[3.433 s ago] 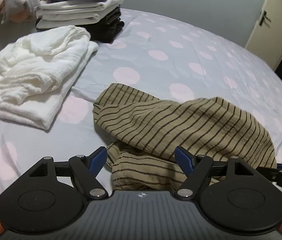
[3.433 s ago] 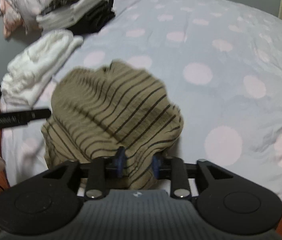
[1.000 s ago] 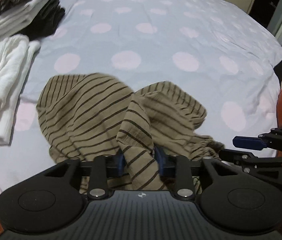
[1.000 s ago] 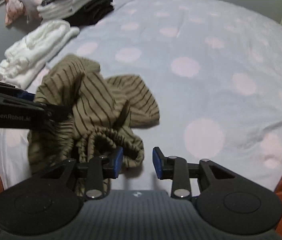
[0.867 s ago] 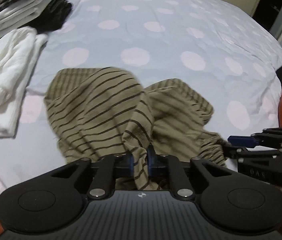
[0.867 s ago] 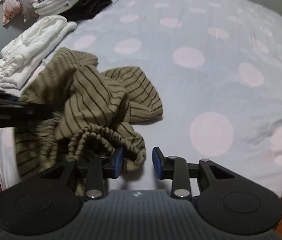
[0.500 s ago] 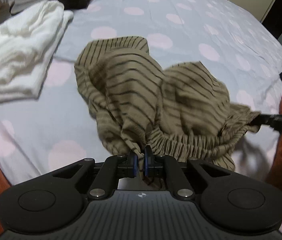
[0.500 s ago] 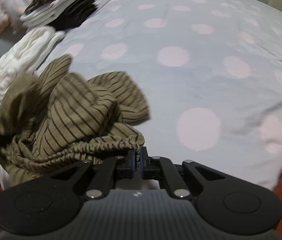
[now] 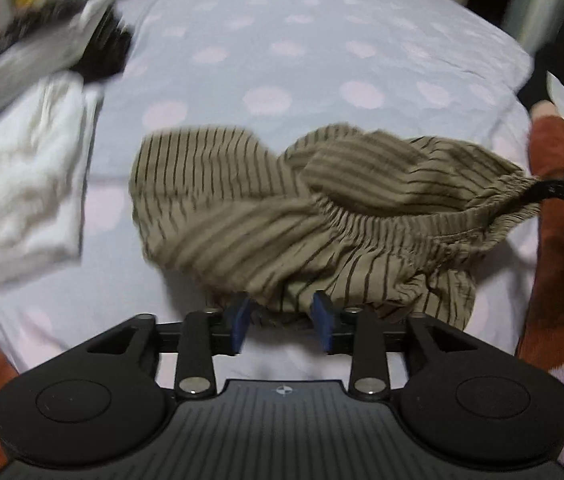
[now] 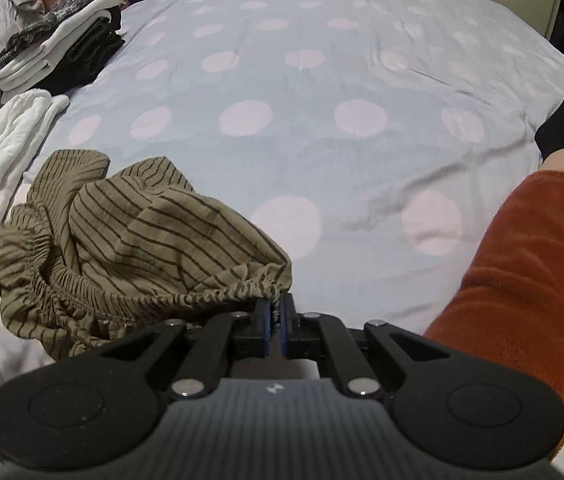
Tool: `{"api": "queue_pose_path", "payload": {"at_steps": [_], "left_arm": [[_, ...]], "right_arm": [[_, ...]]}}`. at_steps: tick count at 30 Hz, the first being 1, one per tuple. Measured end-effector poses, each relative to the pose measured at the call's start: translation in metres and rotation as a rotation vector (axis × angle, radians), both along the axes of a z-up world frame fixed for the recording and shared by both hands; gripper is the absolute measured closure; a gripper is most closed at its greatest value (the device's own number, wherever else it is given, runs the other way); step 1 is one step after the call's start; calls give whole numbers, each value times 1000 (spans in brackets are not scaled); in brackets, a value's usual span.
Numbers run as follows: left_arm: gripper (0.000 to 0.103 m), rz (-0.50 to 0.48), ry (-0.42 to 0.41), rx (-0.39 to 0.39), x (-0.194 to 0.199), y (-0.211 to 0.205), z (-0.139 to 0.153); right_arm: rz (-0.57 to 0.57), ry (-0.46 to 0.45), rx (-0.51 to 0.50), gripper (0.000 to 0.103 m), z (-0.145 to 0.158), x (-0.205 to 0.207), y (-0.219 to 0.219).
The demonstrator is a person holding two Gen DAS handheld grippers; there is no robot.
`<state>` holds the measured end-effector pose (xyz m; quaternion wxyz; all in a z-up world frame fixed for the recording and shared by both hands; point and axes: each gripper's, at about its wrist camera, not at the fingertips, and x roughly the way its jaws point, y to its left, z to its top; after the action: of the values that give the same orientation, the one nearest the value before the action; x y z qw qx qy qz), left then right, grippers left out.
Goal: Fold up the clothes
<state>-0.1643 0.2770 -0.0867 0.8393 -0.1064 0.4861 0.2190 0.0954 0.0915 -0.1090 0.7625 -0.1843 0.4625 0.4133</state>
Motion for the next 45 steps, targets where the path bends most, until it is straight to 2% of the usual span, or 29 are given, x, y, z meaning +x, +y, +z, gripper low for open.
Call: {"api": "queue_pose_path", "payload": {"at_steps": [3, 7, 13, 16, 17, 18, 20, 22, 24, 26, 33, 38, 41, 45], "left_arm": [[41, -136, 2, 94, 11, -4, 12], [38, -307, 31, 144, 39, -1, 10], [38, -399, 121, 97, 78, 15, -30], [39, -377, 157, 24, 84, 26, -53], [44, -358, 147, -14, 83, 29, -57], [57, -339, 126, -58, 79, 32, -59], [69, -302, 75, -136, 68, 35, -61], [87, -265, 35, -144, 53, 34, -57], [95, -214, -15, -138, 37, 35, -45], [97, -169, -88, -115, 17, 34, -26], [100, -72, -272, 73, -29, 19, 54], [100, -30, -396, 200, -43, 12, 115], [100, -21, -461, 279, -43, 2, 151], [100, -4, -505, 393, -32, -4, 193]], "right_arm": [[10, 4, 5, 98, 0, -1, -1], [17, -7, 18, 98, 3, -5, -1], [29, -12, 26, 97, 4, -8, -6], [30, -2, 27, 97, 3, -6, -7], [29, 3, 28, 97, 3, -5, -7], [29, 5, 29, 97, 3, -5, -7], [25, 6, 30, 97, 2, -4, -6], [12, 3, 34, 97, 1, -3, -4], [3, -4, 47, 97, 4, -1, -3], [3, -18, 68, 97, 9, -3, -2], [54, -118, 161, 97, 51, -14, 4], [89, -230, 281, 97, 115, -20, 7], [116, -339, 361, 98, 162, -30, 5], [152, -460, 448, 98, 222, -38, 4]]}}
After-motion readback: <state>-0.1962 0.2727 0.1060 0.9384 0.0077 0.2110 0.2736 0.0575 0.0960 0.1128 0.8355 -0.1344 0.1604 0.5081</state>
